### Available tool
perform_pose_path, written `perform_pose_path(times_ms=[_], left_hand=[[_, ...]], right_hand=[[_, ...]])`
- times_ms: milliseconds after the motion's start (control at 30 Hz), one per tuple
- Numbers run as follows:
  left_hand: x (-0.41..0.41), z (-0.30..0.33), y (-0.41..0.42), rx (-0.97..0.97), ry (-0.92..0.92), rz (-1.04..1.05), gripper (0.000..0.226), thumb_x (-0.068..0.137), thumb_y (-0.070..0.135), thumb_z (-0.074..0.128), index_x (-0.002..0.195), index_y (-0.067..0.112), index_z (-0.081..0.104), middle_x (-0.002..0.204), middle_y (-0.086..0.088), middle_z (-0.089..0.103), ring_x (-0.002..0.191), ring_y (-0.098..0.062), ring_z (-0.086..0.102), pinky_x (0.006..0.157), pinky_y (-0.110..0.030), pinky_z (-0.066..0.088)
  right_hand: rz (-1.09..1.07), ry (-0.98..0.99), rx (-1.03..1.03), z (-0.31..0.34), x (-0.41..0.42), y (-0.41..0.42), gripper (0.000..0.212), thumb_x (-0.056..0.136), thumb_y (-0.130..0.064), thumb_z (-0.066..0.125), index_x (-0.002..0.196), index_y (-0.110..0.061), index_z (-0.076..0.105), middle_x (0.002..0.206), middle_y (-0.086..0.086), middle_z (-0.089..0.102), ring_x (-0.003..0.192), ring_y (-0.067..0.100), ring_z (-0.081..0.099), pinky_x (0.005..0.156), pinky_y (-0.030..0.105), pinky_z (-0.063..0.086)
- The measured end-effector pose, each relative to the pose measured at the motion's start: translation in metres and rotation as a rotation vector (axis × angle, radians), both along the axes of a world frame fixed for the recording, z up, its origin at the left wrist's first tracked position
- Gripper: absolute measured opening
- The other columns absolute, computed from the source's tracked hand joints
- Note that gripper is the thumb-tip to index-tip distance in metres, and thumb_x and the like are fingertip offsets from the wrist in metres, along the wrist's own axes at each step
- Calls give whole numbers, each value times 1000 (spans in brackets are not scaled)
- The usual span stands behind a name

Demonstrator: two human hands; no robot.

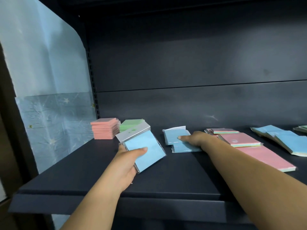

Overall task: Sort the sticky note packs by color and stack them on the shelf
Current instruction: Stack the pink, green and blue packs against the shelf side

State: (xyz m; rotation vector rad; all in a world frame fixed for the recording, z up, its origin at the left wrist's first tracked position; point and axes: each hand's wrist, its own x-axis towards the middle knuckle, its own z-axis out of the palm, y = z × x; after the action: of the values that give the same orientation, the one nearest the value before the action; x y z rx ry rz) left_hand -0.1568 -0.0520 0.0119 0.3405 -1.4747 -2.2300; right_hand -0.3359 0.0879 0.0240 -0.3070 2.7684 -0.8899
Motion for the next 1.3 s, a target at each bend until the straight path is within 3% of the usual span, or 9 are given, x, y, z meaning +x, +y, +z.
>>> perform_pose_path(times_ms=[267, 433, 567, 667, 767, 967, 1100, 1200, 1300], left_hand=[[0, 1, -1, 28, 16, -6, 46, 86, -10, 53, 123, 18, 47, 100, -2, 67, 87, -17, 64, 70, -32, 51], [-2, -4, -8, 62, 32, 2, 49, 86, -8, 54, 130, 13, 46, 116, -9, 65, 100, -21, 64, 63, -30, 59], [-3, -5, -10, 99, 40, 29, 50, 85, -6, 56, 131, 11, 44, 116, -9, 66, 101, -21, 65, 64, -29, 59], [-1, -3, -6, 100, 28, 59, 49, 85, -6, 56, 128, 12, 44, 109, -8, 67, 92, -18, 65, 60, -28, 59], [0, 0, -4, 120, 27, 56, 43, 87, -3, 54, 127, 10, 47, 108, -9, 67, 88, -19, 65, 58, -28, 57], [-2, 3, -3, 58, 7, 43, 35, 93, 31, 50, 123, 14, 54, 111, -9, 69, 97, -23, 67, 74, -34, 57], [0, 2, -3, 9, 10, 55, 32, 93, 19, 52, 125, 13, 53, 112, -10, 68, 96, -23, 67, 70, -31, 58], [3, 1, -1, -15, 61, 29, 34, 90, 5, 54, 122, 15, 49, 112, -8, 66, 90, -18, 66, 64, -29, 59], [5, -2, 3, -191, 62, -8, 43, 85, -3, 57, 117, 23, 47, 112, -3, 64, 96, -17, 64, 80, -34, 54]], right_hand=[[52, -58, -373, 6, 10, 13, 25, 86, -22, 66, 104, -5, 63, 87, 5, 58, 68, 12, 49, 61, 21, 39], [11, -49, -747, 9, 18, 15, 10, 85, 1, 61, 87, -5, 53, 107, 18, 61, 83, 25, 58, 70, 33, 52], [89, -335, -1015, 12, 31, 14, 29, 87, 11, 52, 111, -5, 46, 111, 14, 57, 80, 20, 61, 48, 26, 56], [217, -487, -1133, 18, 44, 8, 27, 89, 11, 48, 106, -9, 53, 99, 10, 64, 72, 19, 67, 48, 24, 55], [339, -524, -1113, 22, 60, -2, 24, 89, 6, 48, 97, -13, 60, 85, 8, 65, 56, 16, 66, 48, 21, 53], [473, -378, -800, 10, 79, -24, 25, 91, -4, 51, 109, -19, 59, 90, -3, 62, 72, 10, 50, 52, 19, 34], [578, -231, -648, 8, 84, -27, 26, 91, -13, 54, 113, -26, 58, 97, -11, 63, 84, 6, 52, 65, 21, 35], [588, -291, -804, 14, 85, -25, 13, 92, -16, 52, 98, -19, 64, 90, -4, 66, 76, 6, 60, 65, 17, 45], [546, -399, -984, 19, 83, -22, 15, 92, -25, 54, 92, -16, 66, 85, 0, 70, 74, 12, 66, 72, 25, 52]])
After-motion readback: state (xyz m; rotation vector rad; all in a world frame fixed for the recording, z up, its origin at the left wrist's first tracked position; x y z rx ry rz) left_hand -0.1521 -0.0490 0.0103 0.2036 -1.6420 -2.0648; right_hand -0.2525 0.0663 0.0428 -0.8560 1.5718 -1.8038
